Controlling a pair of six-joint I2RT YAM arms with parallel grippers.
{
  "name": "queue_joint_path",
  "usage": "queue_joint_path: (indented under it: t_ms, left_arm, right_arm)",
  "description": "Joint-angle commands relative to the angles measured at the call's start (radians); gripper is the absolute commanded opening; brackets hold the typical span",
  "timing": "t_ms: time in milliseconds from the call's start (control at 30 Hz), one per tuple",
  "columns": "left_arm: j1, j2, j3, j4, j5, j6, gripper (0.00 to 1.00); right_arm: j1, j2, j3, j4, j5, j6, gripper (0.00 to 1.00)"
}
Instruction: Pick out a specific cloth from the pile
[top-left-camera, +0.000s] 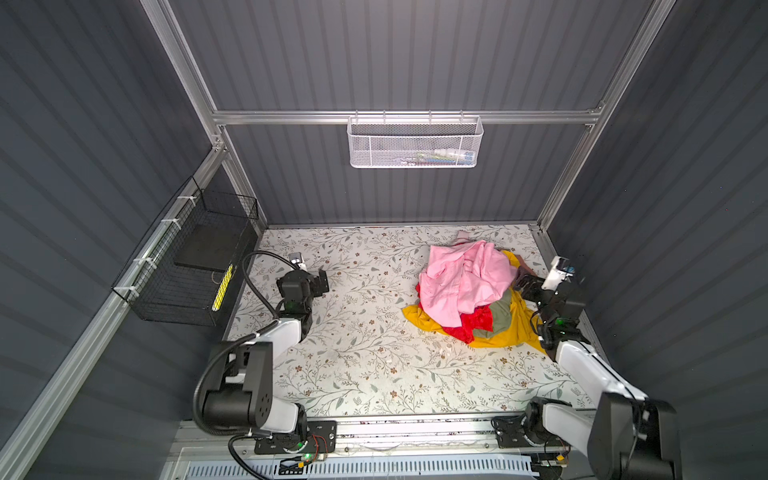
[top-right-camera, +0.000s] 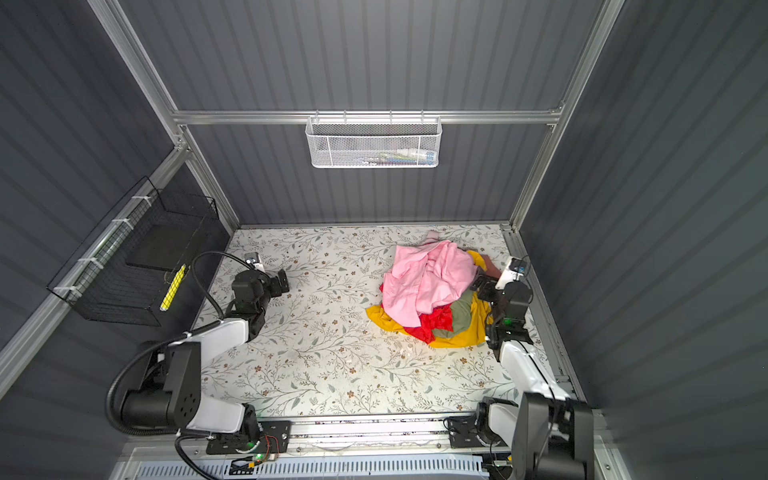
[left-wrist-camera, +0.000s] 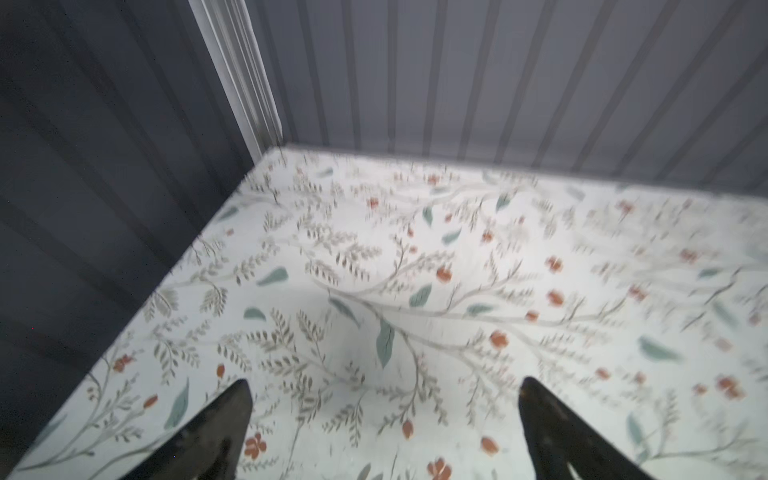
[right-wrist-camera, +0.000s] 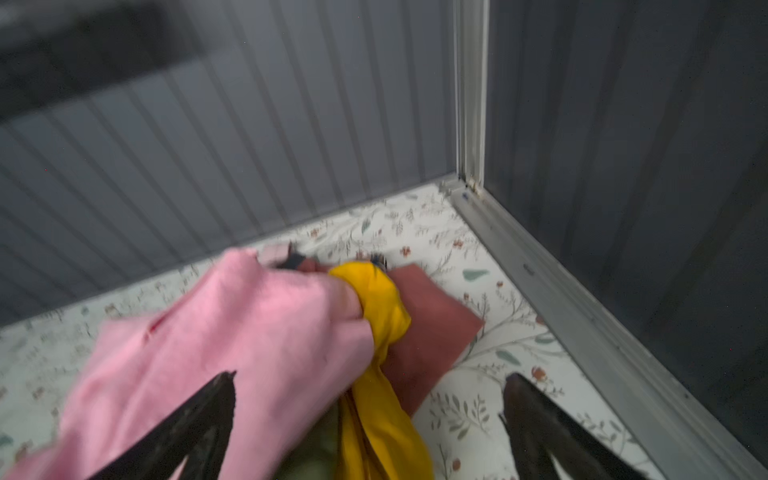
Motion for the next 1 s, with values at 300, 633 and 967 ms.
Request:
queue_joint_path:
  t_ms: [300, 633, 967]
  left_arm:
    - [-0.187, -0.138, -0.068, -0.171, 0.019, -0.17, 1.0]
    - [-0.21, -0.187, -0.129, -0.172, 0.093, -0.269, 1.0]
    - [-0.217, -0.203, -0.15, -0.178, 0.108, -0.285, 1.0]
  right_arm:
    - [-0.306, -0.095, -0.072, -0.32, -0.503, 0.568, 0.91]
    - [-0.297, -0.213, -0.18, -0.447, -0.599, 0.584, 0.68]
    - [-0.277, -0.251, -0.174, -0.745, -0.524, 0.551, 0.64]
